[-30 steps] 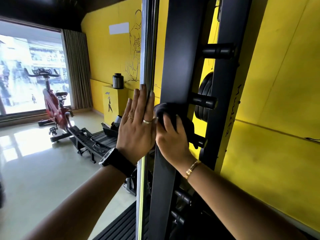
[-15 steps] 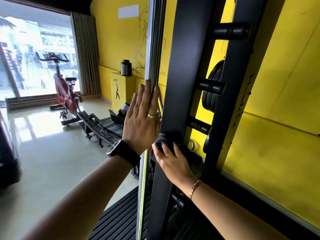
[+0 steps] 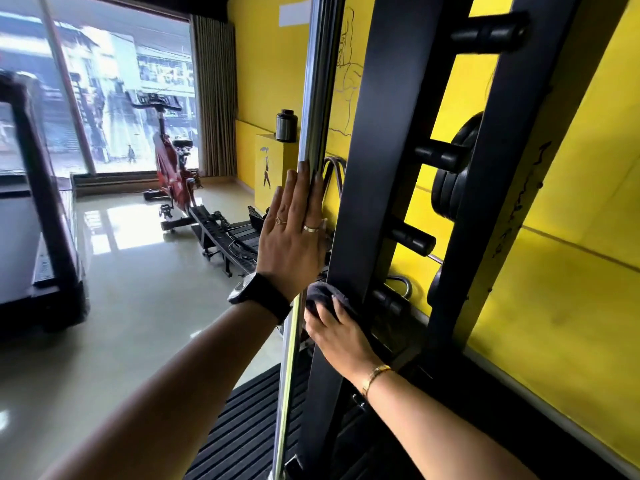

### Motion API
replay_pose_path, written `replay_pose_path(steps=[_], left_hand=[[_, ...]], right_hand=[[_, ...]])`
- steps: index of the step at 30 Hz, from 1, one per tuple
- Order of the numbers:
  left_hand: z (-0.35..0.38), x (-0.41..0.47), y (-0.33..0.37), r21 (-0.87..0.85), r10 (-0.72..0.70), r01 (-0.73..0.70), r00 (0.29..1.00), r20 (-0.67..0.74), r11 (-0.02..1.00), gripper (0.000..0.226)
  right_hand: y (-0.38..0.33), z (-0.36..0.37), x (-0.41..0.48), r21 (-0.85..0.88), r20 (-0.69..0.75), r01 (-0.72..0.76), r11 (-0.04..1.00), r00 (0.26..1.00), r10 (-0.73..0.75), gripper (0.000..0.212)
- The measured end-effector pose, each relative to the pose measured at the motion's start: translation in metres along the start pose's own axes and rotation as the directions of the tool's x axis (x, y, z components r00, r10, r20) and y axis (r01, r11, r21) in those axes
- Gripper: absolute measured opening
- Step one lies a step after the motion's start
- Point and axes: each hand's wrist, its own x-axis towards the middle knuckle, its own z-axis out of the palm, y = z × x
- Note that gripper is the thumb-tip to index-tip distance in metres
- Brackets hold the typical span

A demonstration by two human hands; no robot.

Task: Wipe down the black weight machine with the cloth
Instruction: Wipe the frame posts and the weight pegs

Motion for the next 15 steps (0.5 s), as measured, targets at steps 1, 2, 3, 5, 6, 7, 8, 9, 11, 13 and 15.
replay_pose_path(steps=[1, 2, 3, 5, 6, 7, 8, 9, 11, 13, 15], left_hand=[[0.000, -0.003, 0.001, 0.013, -0.002, 0.001, 1.000, 0.007, 1.000, 0.048], [0.001, -0.007, 0.001, 0.025, -0.002, 0.002, 1.000, 0.012, 1.000, 0.048], [0.001, -0.010, 0.002, 0.030, -0.005, 0.005, 1.000, 0.014, 1.000, 0.048], [0.003, -0.018, 0.004, 0.037, -0.008, 0.008, 1.000, 0.004, 0.999, 0.047], [0.004, -0.021, 0.004, 0.045, -0.004, 0.004, 1.000, -0.006, 0.999, 0.047], [0.006, -0.025, 0.004, 0.055, 0.003, -0.002, 1.000, -0.019, 0.998, 0.048], [0.008, -0.028, 0.003, 0.068, 0.013, -0.011, 0.999, -0.030, 0.998, 0.050], [0.010, -0.032, 0.002, 0.084, 0.022, -0.019, 0.999, -0.031, 0.996, 0.052], [0.014, -0.041, 0.001, 0.109, 0.033, -0.030, 0.999, -0.025, 0.994, 0.066], [0.015, -0.048, 0.001, 0.117, 0.034, -0.032, 0.999, -0.014, 0.993, 0.068], [0.016, -0.055, 0.003, 0.115, 0.040, -0.039, 0.999, -0.008, 0.993, 0.064]], right_hand=[[-0.002, 0.001, -0.008, 0.006, 0.021, 0.022, 1.000, 1.000, -0.022, 0.049], [-0.001, 0.000, -0.014, 0.013, 0.017, 0.023, 1.000, 1.000, -0.024, 0.048], [0.003, -0.002, -0.018, 0.023, -0.005, 0.009, 1.000, 1.000, -0.008, 0.046], [0.017, -0.011, -0.019, 0.047, -0.100, -0.050, 0.998, 0.994, 0.054, 0.044], [0.025, -0.016, -0.015, 0.064, -0.160, -0.087, 0.994, 0.982, 0.096, 0.044], [0.035, -0.022, -0.009, 0.091, -0.224, -0.124, 0.988, 0.964, 0.142, 0.043], [0.043, -0.028, -0.001, 0.117, -0.264, -0.160, 0.980, 0.946, 0.186, 0.042], [0.049, -0.033, 0.008, 0.131, -0.292, -0.190, 0.973, 0.931, 0.221, 0.041], [0.050, -0.033, 0.024, 0.141, -0.325, -0.220, 0.965, 0.911, 0.255, 0.041], [0.040, -0.027, 0.033, 0.152, -0.336, -0.202, 0.967, 0.910, 0.243, 0.046], [0.022, -0.015, 0.028, 0.134, -0.278, -0.147, 0.980, 0.944, 0.179, 0.051]])
